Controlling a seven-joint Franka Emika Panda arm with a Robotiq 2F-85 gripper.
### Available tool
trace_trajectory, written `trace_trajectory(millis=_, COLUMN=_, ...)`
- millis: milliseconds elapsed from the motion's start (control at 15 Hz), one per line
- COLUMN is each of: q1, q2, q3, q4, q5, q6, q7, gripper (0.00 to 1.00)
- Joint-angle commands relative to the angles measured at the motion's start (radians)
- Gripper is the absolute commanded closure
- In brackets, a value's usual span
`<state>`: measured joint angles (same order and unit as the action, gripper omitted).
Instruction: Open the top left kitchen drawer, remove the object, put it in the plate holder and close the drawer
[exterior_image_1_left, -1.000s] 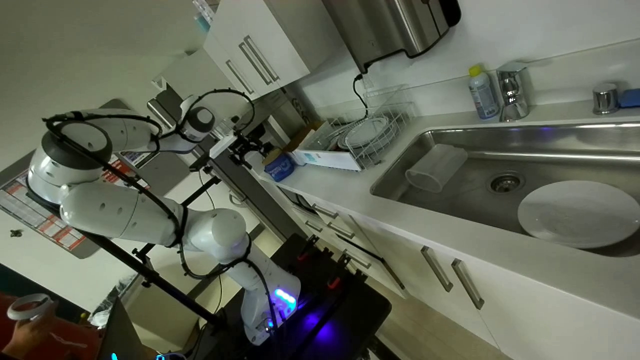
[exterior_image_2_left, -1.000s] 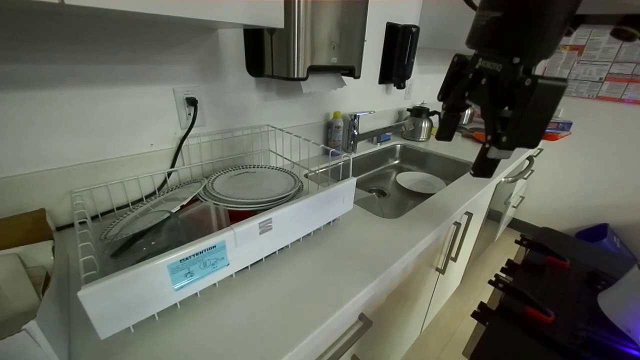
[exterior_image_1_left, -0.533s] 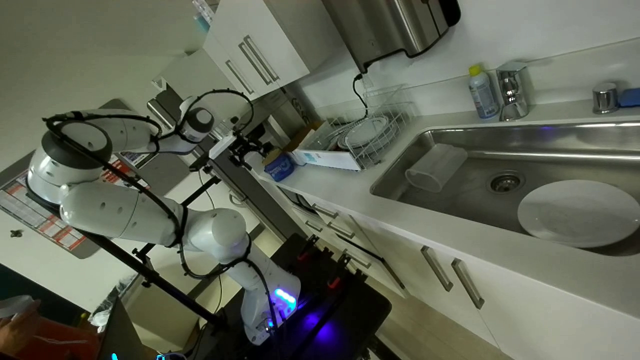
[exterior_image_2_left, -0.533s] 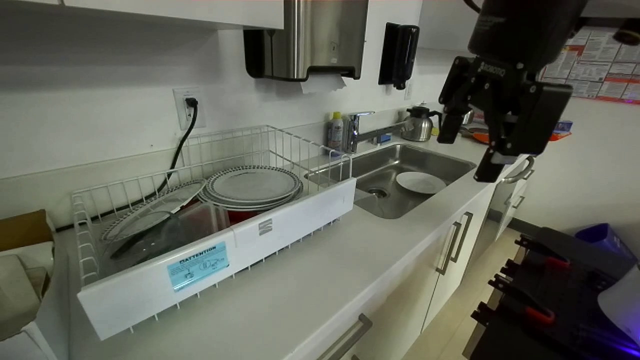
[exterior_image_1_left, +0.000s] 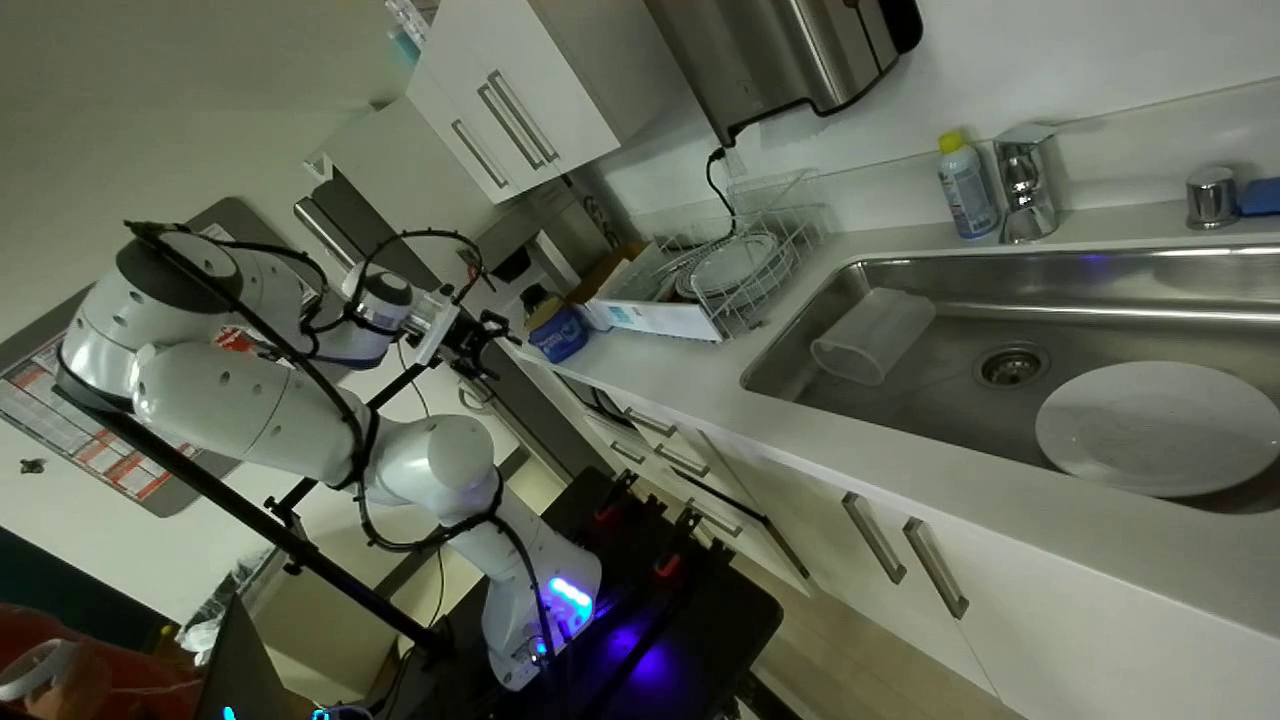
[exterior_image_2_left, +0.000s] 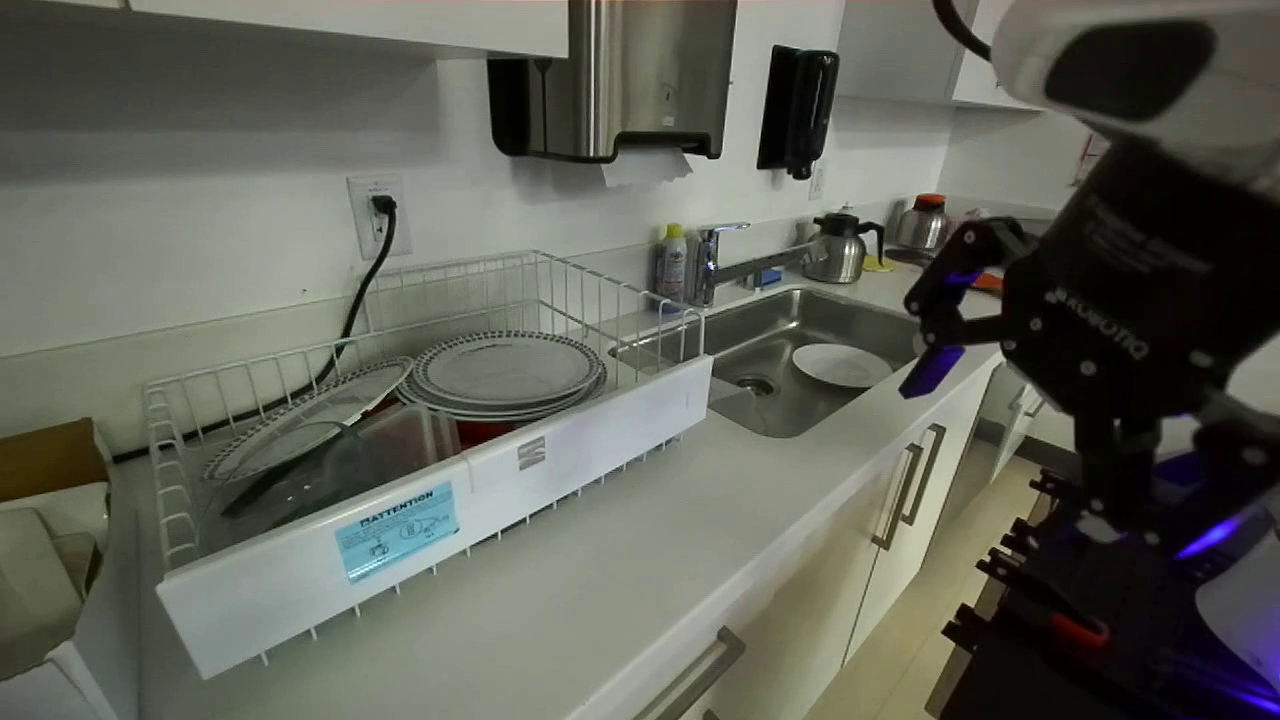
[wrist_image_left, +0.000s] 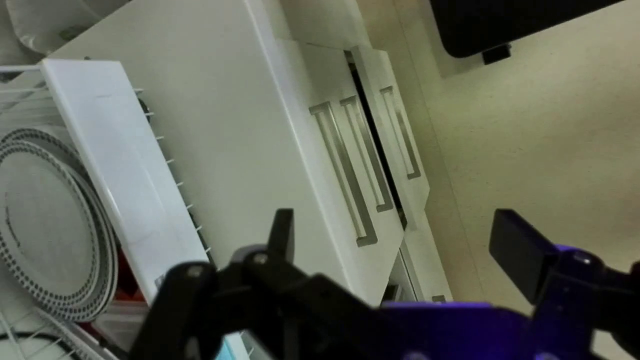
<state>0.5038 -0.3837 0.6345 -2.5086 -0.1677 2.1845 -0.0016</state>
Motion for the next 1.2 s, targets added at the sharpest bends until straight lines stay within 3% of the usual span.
trace_trajectory(millis=0, q1=-0.034, q2=0.069, q3=0.052, q4=-0.080, q5=-0.161, q6=0.220, q7=0.074, gripper=0.00)
trace_trajectory(millis=200, q1=-0.089, q2=0.139, q3=0.091, q4=-0.138, q5=-0.321, q6=0.431, q7=0.147, gripper=0.00)
trace_trajectory(millis=400, q1=-0.154, q2=0.219, q3=0.139, q4=-0.150, q5=-0.491, q6=0.532, q7=0.258, gripper=0.00)
trace_trajectory(millis=467, q1=-0.165, q2=0.249, q3=0.149, q4=-0.143, q5=-0.529, q6=0.535, q7=0.291, gripper=0.00)
trace_trajectory(millis=533, q1=-0.128, q2=0.199, q3=0.119, q4=-0.153, q5=-0.464, q6=0.501, q7=0.234, gripper=0.00)
trace_trajectory(millis=867, q1=-0.132, q2=0.219, q3=0.121, q4=-0.150, q5=-0.475, q6=0.506, q7=0.245, gripper=0.00)
trace_trajectory(millis=1133, q1=-0.117, q2=0.188, q3=0.190, q4=-0.117, q5=-0.554, q6=0.348, q7=0.289, gripper=0.00)
